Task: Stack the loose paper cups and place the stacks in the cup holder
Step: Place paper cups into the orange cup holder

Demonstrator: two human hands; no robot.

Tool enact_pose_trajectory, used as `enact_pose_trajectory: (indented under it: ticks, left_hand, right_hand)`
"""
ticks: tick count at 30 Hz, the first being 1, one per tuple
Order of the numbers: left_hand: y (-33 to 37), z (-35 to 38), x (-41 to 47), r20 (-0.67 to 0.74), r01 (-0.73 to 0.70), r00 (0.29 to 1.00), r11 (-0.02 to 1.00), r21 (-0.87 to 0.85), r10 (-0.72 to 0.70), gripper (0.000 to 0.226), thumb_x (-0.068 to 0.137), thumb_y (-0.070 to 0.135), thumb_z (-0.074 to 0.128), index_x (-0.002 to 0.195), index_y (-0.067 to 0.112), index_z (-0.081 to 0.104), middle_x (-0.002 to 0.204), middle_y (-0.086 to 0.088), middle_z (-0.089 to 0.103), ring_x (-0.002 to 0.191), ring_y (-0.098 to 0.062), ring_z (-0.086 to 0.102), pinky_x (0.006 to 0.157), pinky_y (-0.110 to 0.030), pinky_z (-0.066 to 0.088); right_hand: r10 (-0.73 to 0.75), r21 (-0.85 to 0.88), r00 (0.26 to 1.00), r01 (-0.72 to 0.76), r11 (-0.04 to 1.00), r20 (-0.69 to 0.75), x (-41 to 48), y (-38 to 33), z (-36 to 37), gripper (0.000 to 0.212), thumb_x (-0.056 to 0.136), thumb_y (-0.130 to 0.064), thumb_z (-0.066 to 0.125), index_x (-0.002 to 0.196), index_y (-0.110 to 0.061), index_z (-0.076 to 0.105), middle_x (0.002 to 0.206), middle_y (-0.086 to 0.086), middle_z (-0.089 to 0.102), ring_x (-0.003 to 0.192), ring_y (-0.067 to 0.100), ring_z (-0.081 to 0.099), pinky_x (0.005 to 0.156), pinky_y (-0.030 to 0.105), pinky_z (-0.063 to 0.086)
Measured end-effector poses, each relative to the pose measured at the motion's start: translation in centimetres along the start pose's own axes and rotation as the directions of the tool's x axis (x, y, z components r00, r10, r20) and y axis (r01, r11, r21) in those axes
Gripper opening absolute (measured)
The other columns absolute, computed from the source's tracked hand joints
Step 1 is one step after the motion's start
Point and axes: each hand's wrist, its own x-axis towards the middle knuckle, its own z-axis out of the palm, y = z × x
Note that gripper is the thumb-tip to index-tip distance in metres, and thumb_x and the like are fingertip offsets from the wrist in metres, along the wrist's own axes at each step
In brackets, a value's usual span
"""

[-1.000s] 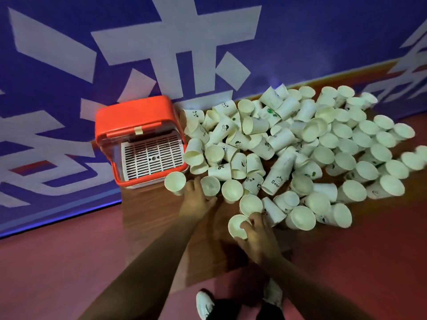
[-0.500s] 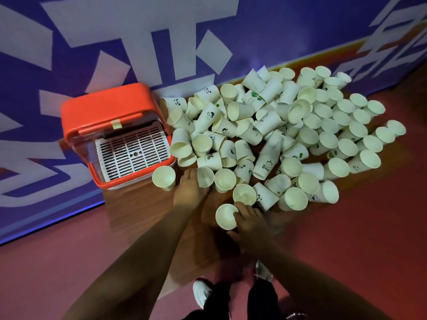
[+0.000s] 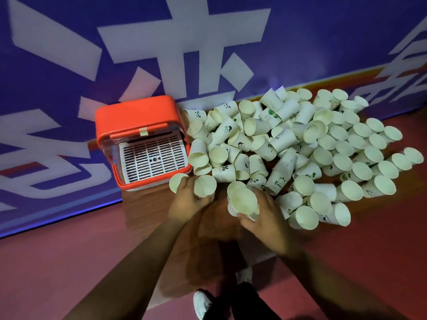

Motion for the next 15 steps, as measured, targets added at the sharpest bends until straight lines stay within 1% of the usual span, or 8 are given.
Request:
enact_pose_trajectory:
  ticks: [2,4,6,8,9,12,14,15]
  left_hand:
    - [0.5,-1.7,0.0,-0.017,-0.004,1.000,1.000,-0.023,0.004,0.082,0.071,0.053,0.075,0.138,0.014,0.049,0.125,0.002,0.047,0.116,-0.013,0.047,0.094,-0.031,0.043]
    - [0.7,-3.5,0.1,-0.057,0.013,0.998,1.000,-0.019,-0.014,0.076,0.073,0.049,0.076,0.136,0.014,0.050,0.122,0.002,0.047,0.113,-0.010,0.045,0.092,-0.030,0.042]
    - [0.5,-5.4,0.3,-0.120,0.044,0.992,0.999,-0.016,-0.046,0.071,0.074,0.045,0.079,0.132,0.015,0.052,0.119,0.002,0.049,0.110,-0.011,0.049,0.090,-0.030,0.045]
    - [0.4,-7.3,0.3,-0.198,0.084,0.976,0.996,-0.042,-0.090,0.068,0.073,0.043,0.081,0.130,0.017,0.054,0.118,0.003,0.050,0.109,-0.011,0.051,0.086,-0.023,0.047]
    - [0.4,-8.3,0.1,-0.235,0.108,0.965,0.992,-0.059,-0.119,0.067,0.074,0.041,0.083,0.130,0.018,0.054,0.119,0.003,0.051,0.109,-0.010,0.051,0.086,-0.020,0.046]
    - [0.4,-10.9,-0.4,-0.325,0.163,0.925,0.978,-0.134,-0.198,0.064,0.074,0.041,0.084,0.128,0.021,0.054,0.119,0.008,0.054,0.107,-0.007,0.055,0.084,-0.019,0.048]
    - [-0.1,-12.2,-0.8,-0.375,0.208,0.892,0.965,-0.158,-0.254,0.060,0.076,0.035,0.084,0.126,0.020,0.055,0.118,0.009,0.057,0.104,-0.005,0.056,0.078,-0.009,0.043]
    - [-0.5,-12.7,-0.9,-0.408,0.236,0.866,0.956,-0.174,-0.288,0.057,0.077,0.032,0.085,0.124,0.021,0.055,0.116,0.009,0.057,0.103,-0.005,0.057,0.075,-0.007,0.041]
  right_hand:
    - [0.011,0.057,0.999,-0.009,0.998,-0.031,2.0,-0.3,-0.8,0.088,0.068,-0.061,0.064,0.141,-0.018,0.040,0.137,0.007,0.051,0.126,0.024,0.050,0.098,0.045,0.048]
    - [-0.021,0.088,0.999,0.024,0.996,-0.035,4.5,-1.2,-1.4,0.085,0.069,-0.059,0.066,0.139,-0.017,0.043,0.133,0.008,0.052,0.121,0.025,0.052,0.094,0.046,0.049]
    - [-0.083,0.111,0.996,0.086,0.990,-0.033,7.1,-2.7,-1.8,0.079,0.071,-0.051,0.072,0.136,-0.015,0.046,0.127,0.006,0.053,0.118,0.023,0.051,0.095,0.042,0.049]
    - [-0.121,0.149,0.992,0.125,0.981,-0.034,9.8,-4.5,-1.8,0.076,0.071,-0.044,0.078,0.134,-0.013,0.049,0.126,0.005,0.054,0.118,0.022,0.051,0.096,0.036,0.047]
    - [-0.129,0.179,0.991,0.130,0.975,-0.015,11.1,-5.5,-1.7,0.075,0.070,-0.044,0.078,0.132,-0.013,0.050,0.124,0.004,0.055,0.118,0.022,0.052,0.095,0.035,0.046]
    - [-0.186,0.241,0.981,0.168,0.956,0.055,14.7,-8.2,-0.7,0.074,0.069,-0.045,0.078,0.131,-0.017,0.050,0.124,0.000,0.054,0.117,0.020,0.052,0.095,0.035,0.047]
    - [-0.224,0.269,0.968,0.189,0.944,0.108,16.6,-9.7,0.1,0.073,0.071,-0.041,0.079,0.133,-0.018,0.048,0.129,0.000,0.052,0.121,0.019,0.049,0.099,0.035,0.044]
    - [-0.251,0.288,0.959,0.206,0.935,0.129,17.2,-10.5,0.5,0.072,0.072,-0.041,0.079,0.133,-0.019,0.047,0.130,0.000,0.051,0.122,0.018,0.049,0.100,0.036,0.044]
